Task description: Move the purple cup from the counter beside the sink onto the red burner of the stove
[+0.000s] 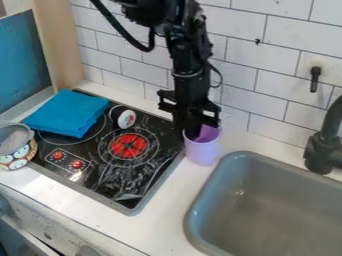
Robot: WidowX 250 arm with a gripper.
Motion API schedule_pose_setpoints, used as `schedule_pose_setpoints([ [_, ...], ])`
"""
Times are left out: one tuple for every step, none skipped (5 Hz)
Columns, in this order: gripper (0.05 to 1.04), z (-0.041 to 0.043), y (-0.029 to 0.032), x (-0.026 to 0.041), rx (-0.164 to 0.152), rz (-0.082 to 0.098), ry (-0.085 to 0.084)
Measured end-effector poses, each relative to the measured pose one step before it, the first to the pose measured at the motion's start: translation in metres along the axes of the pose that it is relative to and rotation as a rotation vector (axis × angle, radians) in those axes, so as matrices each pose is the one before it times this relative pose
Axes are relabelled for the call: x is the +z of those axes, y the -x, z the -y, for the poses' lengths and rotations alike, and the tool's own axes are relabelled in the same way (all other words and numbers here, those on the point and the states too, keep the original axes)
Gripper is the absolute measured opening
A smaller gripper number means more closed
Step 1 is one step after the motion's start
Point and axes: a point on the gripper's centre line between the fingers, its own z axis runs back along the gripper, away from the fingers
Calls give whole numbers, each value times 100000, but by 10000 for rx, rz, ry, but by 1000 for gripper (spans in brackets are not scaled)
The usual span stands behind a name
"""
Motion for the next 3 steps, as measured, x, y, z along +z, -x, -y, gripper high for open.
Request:
schedule_pose_setpoints([
  [88,-490,1776,2952,199,964,-576],
  [88,-1027,1010,2172,392,815,-267],
  [88,-1789,-347,185,382,-72,-91],
])
